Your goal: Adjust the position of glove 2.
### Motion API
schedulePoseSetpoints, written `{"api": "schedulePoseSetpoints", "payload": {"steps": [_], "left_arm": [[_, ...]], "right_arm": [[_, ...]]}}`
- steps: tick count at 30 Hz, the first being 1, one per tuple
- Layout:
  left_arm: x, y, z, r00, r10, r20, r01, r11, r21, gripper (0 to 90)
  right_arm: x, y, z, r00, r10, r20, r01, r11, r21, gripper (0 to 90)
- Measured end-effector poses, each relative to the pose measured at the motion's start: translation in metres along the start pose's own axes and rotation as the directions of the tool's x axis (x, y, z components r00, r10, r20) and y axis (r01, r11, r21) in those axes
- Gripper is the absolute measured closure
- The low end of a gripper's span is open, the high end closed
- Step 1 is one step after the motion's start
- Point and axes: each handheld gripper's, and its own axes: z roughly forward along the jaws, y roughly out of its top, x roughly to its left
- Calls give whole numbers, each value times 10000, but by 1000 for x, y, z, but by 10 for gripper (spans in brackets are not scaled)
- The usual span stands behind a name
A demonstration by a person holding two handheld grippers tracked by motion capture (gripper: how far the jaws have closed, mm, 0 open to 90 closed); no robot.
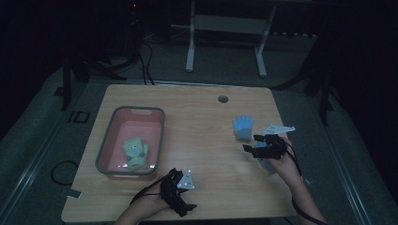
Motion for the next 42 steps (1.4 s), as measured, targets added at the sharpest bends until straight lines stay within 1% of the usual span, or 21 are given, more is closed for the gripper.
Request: {"api": "schedulePoseSetpoints", "payload": {"steps": [3, 7, 10, 11, 13, 15, 16, 17, 19, 21, 23, 24, 25, 27, 28, 30, 31, 35, 38, 40, 42], "left_arm": [[-1, -1, 1, 10000, -16, 46, 16, 10000, 41, 19], [-1, -2, 1, 9999, 135, 9, -135, 9999, 18, 19], [-1, -2, 2, 10000, 75, 57, -75, 10000, -9, 19], [-1, -2, 2, 10000, 68, 62, -68, 10000, -21, 19], [0, -3, 2, 9999, 42, 96, -42, 10000, -42, 19], [0, -3, 2, 9999, 63, 114, -62, 10000, -37, 19], [0, -4, 2, 9999, 59, 112, -59, 10000, -48, 19], [0, -4, 2, 9999, 66, 107, -65, 10000, -58, 19], [0, -4, 2, 9999, 59, 108, -59, 10000, -50, 19], [0, -5, 2, 9999, 68, 117, -67, 10000, -40, 19], [1, -5, 2, 9999, 61, 130, -60, 10000, -43, 19], [0, -5, 2, 9999, 24, 133, -23, 10000, -68, 19], [0, -6, 2, 9999, 33, 145, -32, 10000, -77, 19], [0, -6, 2, 9999, 46, 115, -46, 10000, -67, 19], [0, -6, 2, 9999, 34, 131, -33, 10000, -93, 19], [1, -6, 1, 9999, 44, 138, -43, 10000, -77, 19], [1, -6, 1, 9999, 38, 147, -37, 10000, -92, 19], [0, -7, 2, 9999, 50, 156, -49, 10000, -78, 19], [0, -7, 2, 9998, 67, 188, -66, 10000, -53, 19], [1, -7, 2, 9998, 50, 172, -49, 10000, -58, 19], [1, -8, 2, 9998, 67, 166, -66, 10000, -57, 19]], "right_arm": [[-7, 6, 3, 9998, 19, 207, -19, 10000, -6, 317], [-15, 14, 9, 9996, 113, 269, -115, 9999, 82, 333], [-21, 19, 16, 9994, 69, 338, -78, 9996, 276, 349], [-23, 21, 19, 9992, -41, 398, 26, 9993, 374, 358], [-28, 24, 26, 9994, 30, 331, -44, 9990, 442, 373], [-32, 26, 33, 9989, 15, 465, -41, 9984, 562, 400], [-35, 27, 37, 9989, 36, 458, -63, 9982, 602, 403], [-37, 27, 41, 9989, 132, 441, -159, 9979, 621, 427], [-42, 28, 49, 9979, 274, 581, -320, 9963, 795, 462], [-47, 29, 56, 9969, 383, 680, -451, 9939, 1006, 518], [-50, 30, 63, 9955, 426, 848, -524, 9917, 1171, 526], [-51, 30, 65, 9954, 441, 855, -545, 9909, 1234, 527], [-52, 30, 69, 9942, 364, 1015, -500, 9896, 1350, 533], [-53, 30, 75, 9934, 269, 1114, -441, 9869, 1549, 530], [-54, 30, 78, 9918, 154, 1269, -361, 9859, 1632, 531], [-54, 27, 84, 9906, -44, 1367, -234, 9793, 2011, 536], [-54, 25, 88, 9900, -84, 1410, -212, 9781, 2072, 556], [-56, 23, 90, 9915, 202, 1286, -452, 9799, 1941, 631], [-54, 24, 90, 9925, 141, 1215, -396, 9768, 2103, 761], [-51, 26, 90, 9914, 210, 1289, -495, 9738, 2221, 800], [-49, 27, 90, 9897, 407, 1376, -714, 9714, 2264, 824]]}}
